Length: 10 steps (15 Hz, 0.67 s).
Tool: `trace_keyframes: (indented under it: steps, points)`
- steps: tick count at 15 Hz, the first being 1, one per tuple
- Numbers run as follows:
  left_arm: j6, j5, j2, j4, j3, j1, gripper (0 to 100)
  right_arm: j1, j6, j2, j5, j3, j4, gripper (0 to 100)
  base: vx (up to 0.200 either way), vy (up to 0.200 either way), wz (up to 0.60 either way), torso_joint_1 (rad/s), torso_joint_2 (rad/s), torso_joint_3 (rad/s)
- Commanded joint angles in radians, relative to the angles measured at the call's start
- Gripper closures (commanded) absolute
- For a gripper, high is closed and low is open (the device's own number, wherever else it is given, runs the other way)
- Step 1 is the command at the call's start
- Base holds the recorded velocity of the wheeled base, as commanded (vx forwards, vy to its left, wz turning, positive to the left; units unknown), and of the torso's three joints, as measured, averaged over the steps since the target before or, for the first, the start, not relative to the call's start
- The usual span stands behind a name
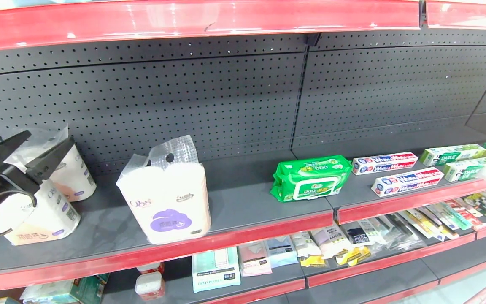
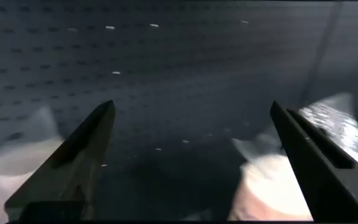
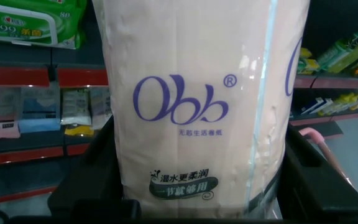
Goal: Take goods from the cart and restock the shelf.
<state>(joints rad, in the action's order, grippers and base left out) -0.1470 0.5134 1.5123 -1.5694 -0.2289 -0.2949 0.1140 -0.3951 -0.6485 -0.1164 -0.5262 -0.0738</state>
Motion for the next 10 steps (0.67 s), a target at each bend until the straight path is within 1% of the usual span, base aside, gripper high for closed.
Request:
trace_keyframes:
  steps: [1, 2, 3, 4, 5, 6, 7, 8, 9, 10]
  points:
    - [0.015, -0.112, -0.011, -0.001, -0.001, -0.024, 0, -0.001, -0.001, 0.032, 0.000, 0.002, -0.001, 100, 0.000, 0.000, 0.00, 0.000, 0.00, 0.000]
    - [0.017, -0.151, -0.011, -0.001, -0.003, -0.027, 0, -0.001, -0.001, 0.040, 0.000, 0.003, -0.001, 100, 0.000, 0.000, 0.00, 0.000, 0.00, 0.000]
    - [0.018, -0.289, -0.023, 0.012, 0.000, -0.047, 0, -0.001, -0.001, 0.059, 0.000, 0.012, -0.003, 100, 0.000, 0.000, 0.00, 0.000, 0.00, 0.000]
    - [0.018, -0.349, -0.037, 0.045, 0.000, -0.056, 0, -0.001, -0.001, 0.069, 0.000, 0.015, -0.003, 100, 0.000, 0.000, 0.00, 0.000, 0.00, 0.000]
    - [0.018, -0.478, -0.096, 0.175, 0.003, -0.073, 0, 0.001, -0.001, 0.086, -0.002, 0.026, -0.003, 100, 0.000, 0.000, 0.00, 0.000, 0.00, 0.000]
    - [0.018, -0.498, -0.233, 0.397, 0.003, -0.073, 0, 0.001, -0.001, 0.101, 0.000, 0.035, -0.003, 100, 0.000, 0.000, 0.00, 0.000, 0.00, 0.000]
    - [0.017, -0.495, -0.262, 0.445, 0.000, -0.072, 0, -0.001, -0.001, 0.102, 0.000, 0.037, -0.003, 100, 0.000, 0.000, 0.00, 0.000, 0.00, 0.000]
    - [0.017, -0.409, -0.468, 0.798, -0.049, -0.066, 0, -0.001, -0.001, 0.110, 0.001, 0.040, -0.003, 100, 0.000, 0.000, 0.00, 0.000, 0.00, 0.000]
    - [0.017, -0.262, -0.641, 1.086, -0.118, -0.066, 0, -0.001, -0.001, 0.109, 0.001, 0.035, -0.001, 100, 0.000, 0.000, 0.00, 0.000, 0.00, 0.000]
    - [0.017, -0.199, -0.712, 1.213, -0.150, -0.066, 0, -0.001, -0.001, 0.109, 0.001, 0.035, -0.001, 100, 0.000, 0.000, 0.00, 0.000, 0.00, 0.000]
